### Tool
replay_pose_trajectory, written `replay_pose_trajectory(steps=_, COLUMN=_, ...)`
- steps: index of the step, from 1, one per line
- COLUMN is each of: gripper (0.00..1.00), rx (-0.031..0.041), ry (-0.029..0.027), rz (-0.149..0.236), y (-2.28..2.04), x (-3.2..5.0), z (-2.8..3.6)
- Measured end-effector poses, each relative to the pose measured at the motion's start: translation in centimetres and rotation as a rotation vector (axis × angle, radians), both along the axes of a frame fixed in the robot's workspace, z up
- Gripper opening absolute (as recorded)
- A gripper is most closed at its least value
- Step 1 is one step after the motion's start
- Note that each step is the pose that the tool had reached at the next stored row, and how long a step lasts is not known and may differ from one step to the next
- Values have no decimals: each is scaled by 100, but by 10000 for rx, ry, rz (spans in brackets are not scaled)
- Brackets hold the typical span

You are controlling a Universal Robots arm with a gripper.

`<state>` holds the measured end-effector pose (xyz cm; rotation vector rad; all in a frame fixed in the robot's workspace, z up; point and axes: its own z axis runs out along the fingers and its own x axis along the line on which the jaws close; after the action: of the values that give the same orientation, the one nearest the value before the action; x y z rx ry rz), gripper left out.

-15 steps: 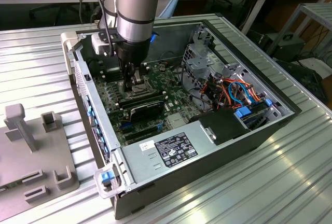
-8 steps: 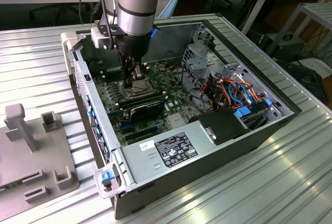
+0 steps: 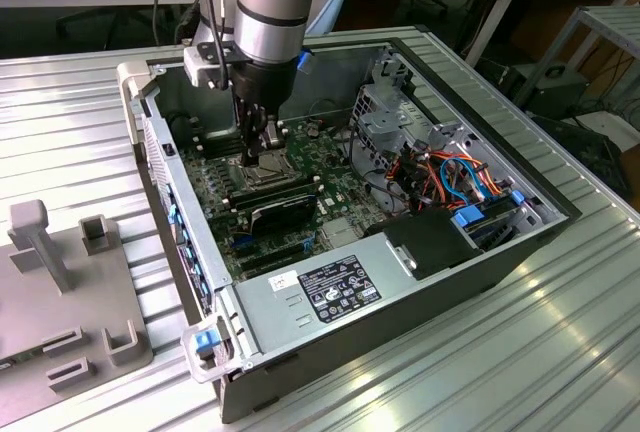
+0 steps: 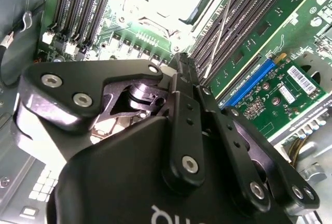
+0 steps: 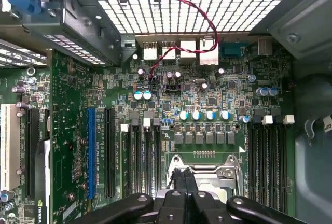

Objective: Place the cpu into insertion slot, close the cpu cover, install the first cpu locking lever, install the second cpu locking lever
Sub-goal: 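Install the second cpu locking lever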

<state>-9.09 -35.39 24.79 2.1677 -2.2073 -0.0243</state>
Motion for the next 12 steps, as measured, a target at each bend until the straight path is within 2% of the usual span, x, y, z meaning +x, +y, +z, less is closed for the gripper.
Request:
replay_pose_trajectory(steps=4, gripper=11, rx=-1, ry=-1, rz=-1, y=1, x=-1, z=0)
replay_pose_trajectory(steps=6, gripper=11, rx=-1, ry=3, rz=0, y=3, x=38, z=3)
replay_pose_trajectory(steps=9, gripper=11, rx=-2, ry=21, rz=-1, y=6, x=90, z=48)
replay_pose_trajectory(steps=12, gripper=11, rx=-10, ry=33, rz=-1, y=6, x=138, z=55)
